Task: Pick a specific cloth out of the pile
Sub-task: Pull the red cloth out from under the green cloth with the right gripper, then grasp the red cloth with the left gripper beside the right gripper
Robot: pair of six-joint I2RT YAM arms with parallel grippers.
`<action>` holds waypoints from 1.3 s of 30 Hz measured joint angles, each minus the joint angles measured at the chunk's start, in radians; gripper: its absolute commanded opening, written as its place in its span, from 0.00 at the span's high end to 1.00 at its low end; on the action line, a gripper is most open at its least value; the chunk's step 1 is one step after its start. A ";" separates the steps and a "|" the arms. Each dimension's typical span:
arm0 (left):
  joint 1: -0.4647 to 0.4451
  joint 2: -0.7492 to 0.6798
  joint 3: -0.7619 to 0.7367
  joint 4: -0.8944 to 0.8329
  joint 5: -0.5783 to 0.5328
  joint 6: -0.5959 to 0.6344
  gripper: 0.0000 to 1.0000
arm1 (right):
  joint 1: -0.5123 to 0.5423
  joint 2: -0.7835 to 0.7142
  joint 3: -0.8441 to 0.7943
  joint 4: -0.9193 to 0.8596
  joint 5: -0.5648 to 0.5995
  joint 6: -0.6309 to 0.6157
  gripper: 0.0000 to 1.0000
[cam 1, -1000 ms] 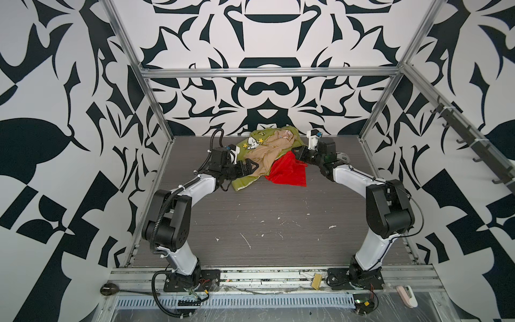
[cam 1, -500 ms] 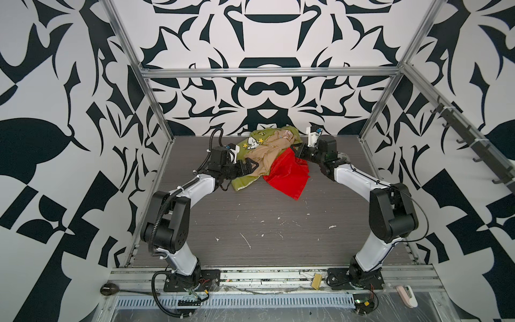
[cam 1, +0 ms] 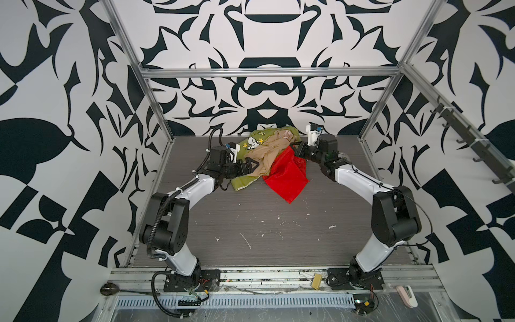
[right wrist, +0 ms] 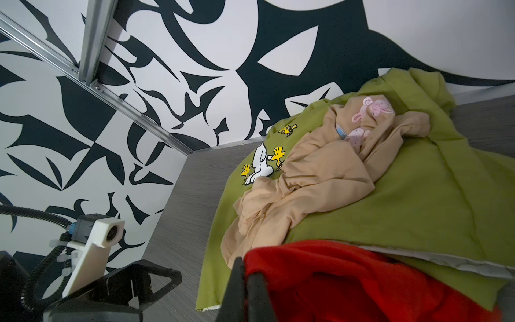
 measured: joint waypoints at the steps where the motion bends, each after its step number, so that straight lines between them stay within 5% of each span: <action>1: -0.009 0.000 0.000 0.004 0.010 0.017 0.01 | 0.000 -0.001 0.000 0.000 -0.003 0.000 1.00; 13: -0.123 0.040 0.053 0.087 0.080 0.229 0.03 | 0.000 -0.002 -0.019 0.058 -0.077 0.018 1.00; 33: -0.170 0.319 0.278 0.174 -0.053 0.513 0.13 | 0.000 -0.065 -0.070 0.100 -0.092 0.031 1.00; 39: -0.180 0.375 0.336 0.192 -0.055 0.533 0.28 | 0.000 -0.065 -0.070 0.100 -0.092 0.031 1.00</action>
